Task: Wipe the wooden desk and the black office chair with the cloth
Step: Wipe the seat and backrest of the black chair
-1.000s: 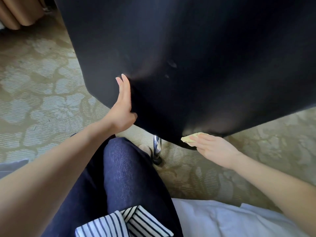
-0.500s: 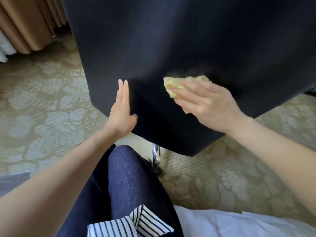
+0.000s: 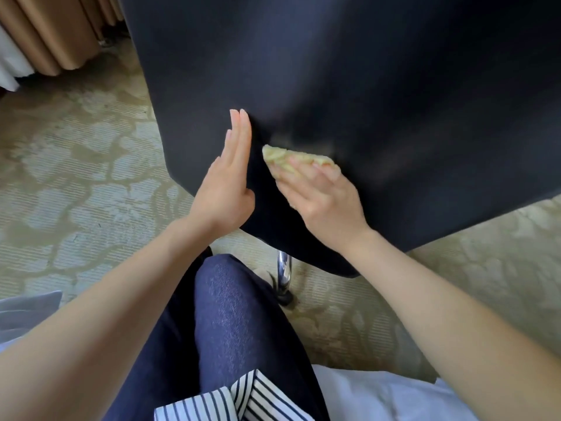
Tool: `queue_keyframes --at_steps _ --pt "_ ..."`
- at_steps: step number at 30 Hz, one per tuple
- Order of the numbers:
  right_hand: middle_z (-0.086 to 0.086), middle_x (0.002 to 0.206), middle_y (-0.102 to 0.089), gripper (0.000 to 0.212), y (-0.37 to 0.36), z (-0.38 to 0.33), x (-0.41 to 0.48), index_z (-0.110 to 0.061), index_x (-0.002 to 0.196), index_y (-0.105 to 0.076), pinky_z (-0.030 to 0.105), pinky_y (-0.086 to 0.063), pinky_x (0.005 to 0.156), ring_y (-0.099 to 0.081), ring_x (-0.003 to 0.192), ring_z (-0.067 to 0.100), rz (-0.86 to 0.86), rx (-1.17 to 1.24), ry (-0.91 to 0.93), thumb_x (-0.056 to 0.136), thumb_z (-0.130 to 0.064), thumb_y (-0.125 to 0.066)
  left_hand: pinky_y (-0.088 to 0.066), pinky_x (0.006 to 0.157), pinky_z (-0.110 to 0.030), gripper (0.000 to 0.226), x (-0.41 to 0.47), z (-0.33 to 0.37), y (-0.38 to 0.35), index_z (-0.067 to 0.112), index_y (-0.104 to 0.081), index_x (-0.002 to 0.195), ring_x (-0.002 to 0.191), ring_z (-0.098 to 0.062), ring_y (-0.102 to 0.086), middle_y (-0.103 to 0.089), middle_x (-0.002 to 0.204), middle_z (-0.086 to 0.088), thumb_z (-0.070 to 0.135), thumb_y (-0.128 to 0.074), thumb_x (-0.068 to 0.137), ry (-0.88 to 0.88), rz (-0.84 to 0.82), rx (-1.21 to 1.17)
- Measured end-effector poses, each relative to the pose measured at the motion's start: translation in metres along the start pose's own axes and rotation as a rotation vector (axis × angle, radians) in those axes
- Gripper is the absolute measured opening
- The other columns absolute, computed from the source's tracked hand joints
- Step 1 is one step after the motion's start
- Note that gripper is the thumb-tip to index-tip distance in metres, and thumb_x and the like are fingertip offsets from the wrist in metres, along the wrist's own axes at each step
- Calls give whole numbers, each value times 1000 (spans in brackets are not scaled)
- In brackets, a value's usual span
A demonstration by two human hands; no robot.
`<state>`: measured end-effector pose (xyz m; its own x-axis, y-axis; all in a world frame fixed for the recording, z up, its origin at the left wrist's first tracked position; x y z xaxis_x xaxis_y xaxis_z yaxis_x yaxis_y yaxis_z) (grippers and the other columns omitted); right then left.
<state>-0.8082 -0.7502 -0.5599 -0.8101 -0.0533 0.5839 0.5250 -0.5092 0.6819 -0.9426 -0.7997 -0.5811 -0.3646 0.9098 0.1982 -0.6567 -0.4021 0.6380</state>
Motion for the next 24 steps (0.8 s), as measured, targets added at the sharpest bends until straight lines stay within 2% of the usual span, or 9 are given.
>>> queue_keyframes --at_steps 3,6,9,15,17,20,22,24 --pt "-4 118 -67 23 -19 -8 -42 -13 101 -74 27 -43 100 -61 112 12 -165 46 55 89 -3 -58 -37 101 -36 110 0 0 0 26 21 147 147 -27 -8 24 157 7 -18 -41 68 6 -3 35" --pt "-5 123 -64 19 -24 -10 -81 -12 103 -74 26 -41 103 -57 117 10 -313 80 134 86 -7 -65 -42 94 -41 111 0 -1 -2 25 22 148 147 -25 -7 26 156 9 -18 -43 70 40 6 49" --pt "-5 108 -70 11 -15 1 -114 -13 88 -77 27 -43 100 -62 110 11 -417 71 219 81 -7 -72 -40 97 -39 109 0 0 -4 24 22 148 147 -20 5 26 156 10 -18 -44 73 61 12 31" --pt "-4 105 -72 14 29 38 -134 -14 80 -76 28 -45 97 -65 106 15 -379 47 262 83 -3 -68 -32 110 -38 105 -3 10 -5 26 21 148 148 -19 2 25 156 14 -10 -46 76 97 27 17" --pt "-3 106 -71 23 42 50 -133 -14 80 -76 29 -47 95 -65 105 16 -352 52 248 89 -3 -58 -26 114 -39 102 -3 14 -7 23 19 149 148 -21 1 26 156 11 -8 -47 78 129 29 3" --pt "0 108 -71 23 72 69 -124 -12 84 -76 31 -46 96 -66 105 18 -281 21 247 90 -1 -57 -20 116 -39 95 -8 33 -5 14 10 152 148 -26 2 19 159 2 -6 -49 80 116 82 75" --pt "1 109 -71 21 90 81 -112 -12 86 -76 31 -43 98 -66 104 19 -220 -16 260 88 3 -62 -16 117 -42 92 -12 50 -2 9 1 152 147 -29 5 11 160 -4 -8 -50 78 27 150 178" --pt "0 110 -71 19 112 92 -99 -14 89 -77 31 -45 95 -67 103 19 -159 -80 265 83 2 -69 -12 117 -45 94 -19 76 -1 10 -5 152 147 -32 5 6 160 -7 -10 -50 72 -141 200 271"
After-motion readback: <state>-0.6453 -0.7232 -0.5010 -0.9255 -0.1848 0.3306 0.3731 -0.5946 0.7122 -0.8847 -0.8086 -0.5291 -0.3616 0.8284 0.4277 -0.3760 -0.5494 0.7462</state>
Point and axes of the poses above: each hand's wrist, its own x-axis towards the middle knuckle, its own y-axis out of the back of the hand, z = x × y, the point moved 5 cm from there along x, towards the middle knuckle
